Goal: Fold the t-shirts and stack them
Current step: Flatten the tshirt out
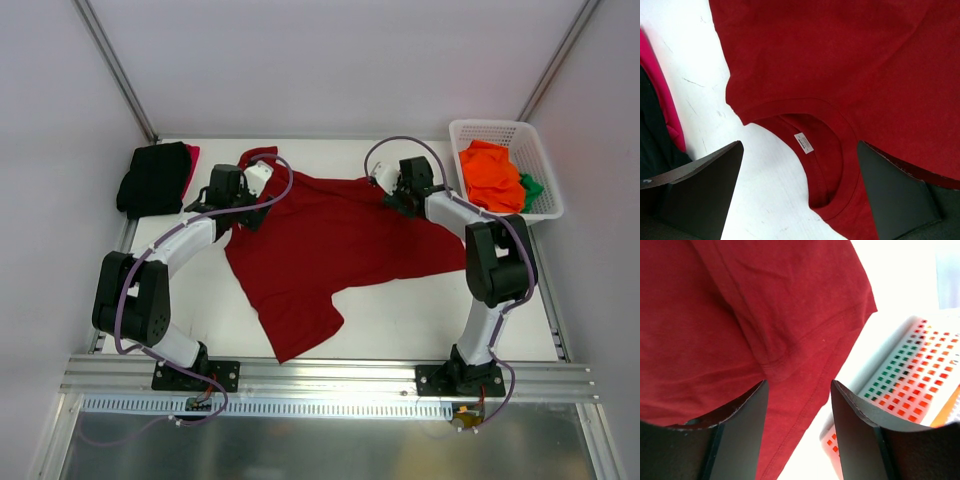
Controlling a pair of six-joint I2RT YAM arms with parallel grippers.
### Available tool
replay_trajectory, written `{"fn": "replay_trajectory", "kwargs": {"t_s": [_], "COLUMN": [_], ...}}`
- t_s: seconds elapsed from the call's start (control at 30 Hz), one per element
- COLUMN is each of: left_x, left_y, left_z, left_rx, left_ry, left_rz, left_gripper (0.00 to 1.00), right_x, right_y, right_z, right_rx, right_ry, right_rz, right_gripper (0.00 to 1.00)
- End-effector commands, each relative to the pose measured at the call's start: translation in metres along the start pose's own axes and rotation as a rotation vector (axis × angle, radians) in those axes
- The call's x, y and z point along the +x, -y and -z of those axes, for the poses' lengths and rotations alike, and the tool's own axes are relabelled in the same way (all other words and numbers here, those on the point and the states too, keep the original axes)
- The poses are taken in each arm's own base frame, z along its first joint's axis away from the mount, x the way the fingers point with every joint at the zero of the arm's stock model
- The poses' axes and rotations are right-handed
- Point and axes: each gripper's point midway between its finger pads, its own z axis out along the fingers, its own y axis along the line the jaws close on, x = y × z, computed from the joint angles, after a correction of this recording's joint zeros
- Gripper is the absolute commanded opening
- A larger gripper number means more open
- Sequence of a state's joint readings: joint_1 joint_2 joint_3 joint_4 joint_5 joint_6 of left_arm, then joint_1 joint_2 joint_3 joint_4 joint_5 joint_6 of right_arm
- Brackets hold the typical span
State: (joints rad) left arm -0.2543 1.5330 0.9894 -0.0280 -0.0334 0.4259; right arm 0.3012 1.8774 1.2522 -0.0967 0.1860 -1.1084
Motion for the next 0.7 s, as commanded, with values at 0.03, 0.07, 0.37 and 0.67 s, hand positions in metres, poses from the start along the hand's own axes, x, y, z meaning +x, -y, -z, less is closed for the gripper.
{"fn": "replay_trajectory", "kwargs": {"t_s": [0.03, 0.07, 0.37, 0.67], "left_x": [-0.009, -0.009, -0.007, -0.007], "left_y": [0.001, 0.001, 0.002, 0.003], "left_z": [0.005, 0.004, 0.001, 0.0], "left_rx": [0.002, 0.004, 0.009, 0.014], "left_ry": [0.033, 0.033, 0.026, 0.02], "left_rz": [0.015, 0.016, 0.017, 0.019], "left_gripper": [0.99, 0.99, 0.99, 0.99], "right_x": [-0.008, -0.007, 0.01, 0.02], "right_y": [-0.005, -0.006, -0.018, -0.017], "right_z": [0.004, 0.004, -0.008, -0.018], "right_rx": [-0.071, -0.073, -0.097, -0.027], "right_ry": [0.016, 0.01, -0.058, -0.076], "right_rz": [-0.031, -0.027, 0.05, 0.078], "right_gripper": [0.56, 0.56, 0.56, 0.49]}}
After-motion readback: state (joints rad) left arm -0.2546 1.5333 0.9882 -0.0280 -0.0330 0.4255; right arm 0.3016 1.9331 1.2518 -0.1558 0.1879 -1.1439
